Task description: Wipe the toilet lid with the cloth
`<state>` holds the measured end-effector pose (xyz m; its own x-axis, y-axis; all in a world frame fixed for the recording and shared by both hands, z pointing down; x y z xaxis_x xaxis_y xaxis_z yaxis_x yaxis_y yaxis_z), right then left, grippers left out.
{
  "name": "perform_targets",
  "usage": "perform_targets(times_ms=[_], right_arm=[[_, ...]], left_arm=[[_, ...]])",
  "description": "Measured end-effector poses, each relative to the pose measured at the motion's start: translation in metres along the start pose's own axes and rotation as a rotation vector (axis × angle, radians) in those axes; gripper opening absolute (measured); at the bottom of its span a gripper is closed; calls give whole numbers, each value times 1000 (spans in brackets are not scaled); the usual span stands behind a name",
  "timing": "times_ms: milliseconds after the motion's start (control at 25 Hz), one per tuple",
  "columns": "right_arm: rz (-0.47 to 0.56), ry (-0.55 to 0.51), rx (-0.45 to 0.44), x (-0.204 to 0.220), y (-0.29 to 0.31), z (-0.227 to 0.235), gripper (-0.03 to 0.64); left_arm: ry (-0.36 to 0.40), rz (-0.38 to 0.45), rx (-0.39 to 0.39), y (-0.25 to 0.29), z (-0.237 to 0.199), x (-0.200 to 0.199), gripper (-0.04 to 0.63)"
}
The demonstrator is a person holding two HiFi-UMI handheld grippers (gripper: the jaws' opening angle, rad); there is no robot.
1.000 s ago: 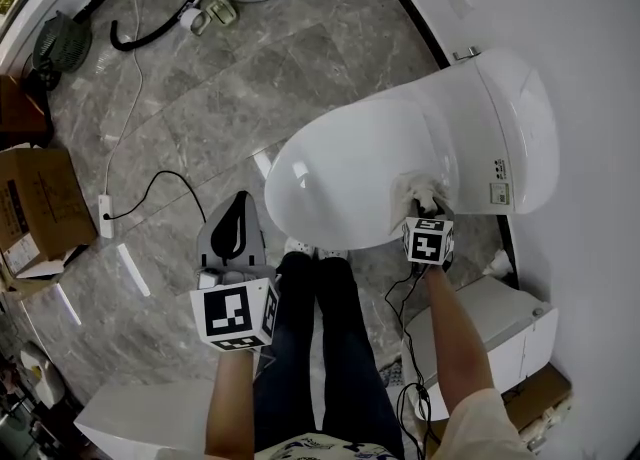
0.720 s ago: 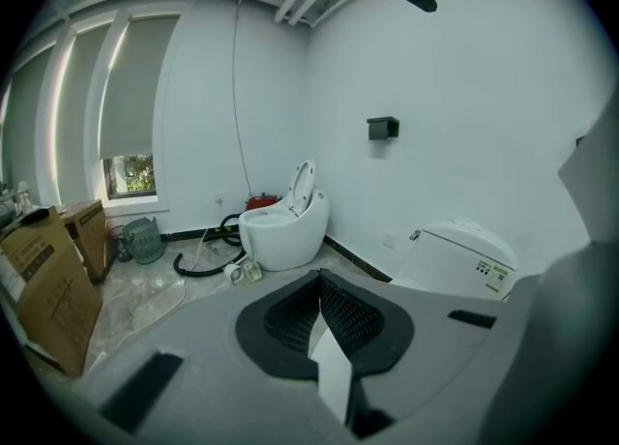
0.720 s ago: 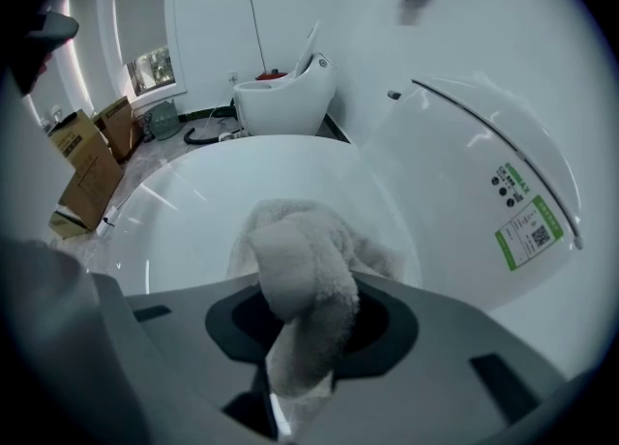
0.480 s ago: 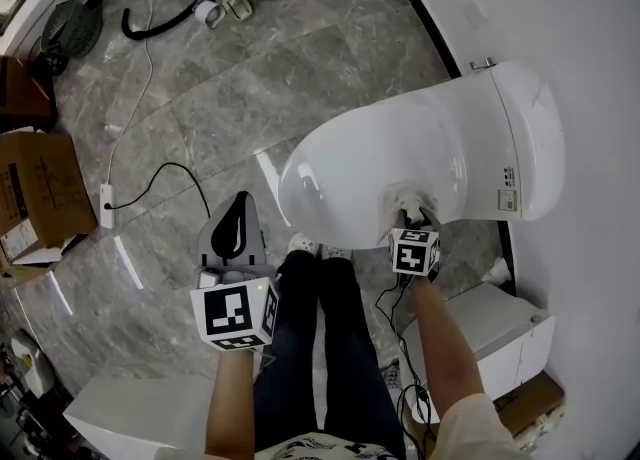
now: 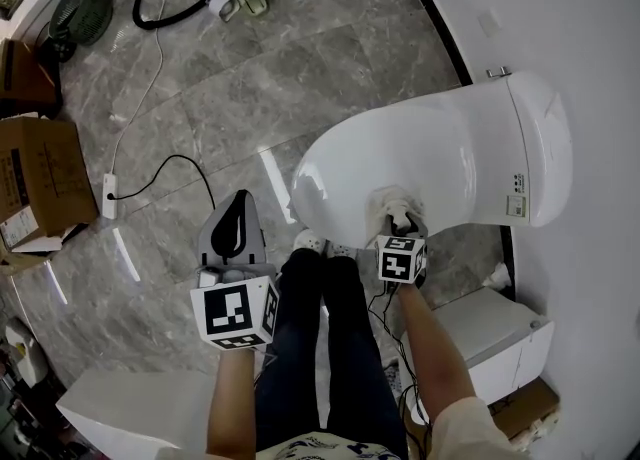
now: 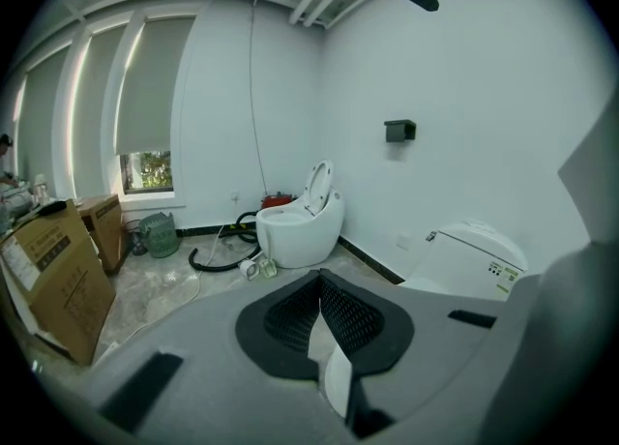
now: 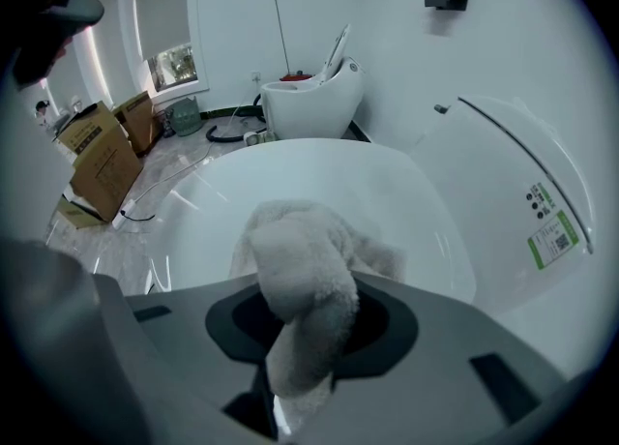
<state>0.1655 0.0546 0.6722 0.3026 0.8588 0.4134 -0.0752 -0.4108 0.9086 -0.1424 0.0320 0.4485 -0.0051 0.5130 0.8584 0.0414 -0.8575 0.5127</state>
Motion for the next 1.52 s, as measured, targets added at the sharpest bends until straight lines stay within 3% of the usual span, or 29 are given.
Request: perform_targets(times_ms=[1040,1320,1520], right_arm=[[-65,-38,-122,-8,6,-123,117],[-65,-111,-221,-24,10,-155,117],[-5,-125,-263,-51,-4,-171,117]], left_arm=[[-66,8,-109,-24,-68,10,8],[-72,15,-134,-26,-80,6,8],[-81,27,-145,-30,-85,-2,8]])
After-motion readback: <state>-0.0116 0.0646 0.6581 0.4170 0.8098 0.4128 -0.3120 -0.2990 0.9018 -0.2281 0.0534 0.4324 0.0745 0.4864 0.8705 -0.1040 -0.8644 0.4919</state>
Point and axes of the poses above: the fingertips, and each gripper's own axes: y forward along the fingers, z to its right, x out of its underside, the point moved 7 cm from there along -y, backward along the fingers, and after that the axes turned 3 degrees about -x, right-handed, at the moved point
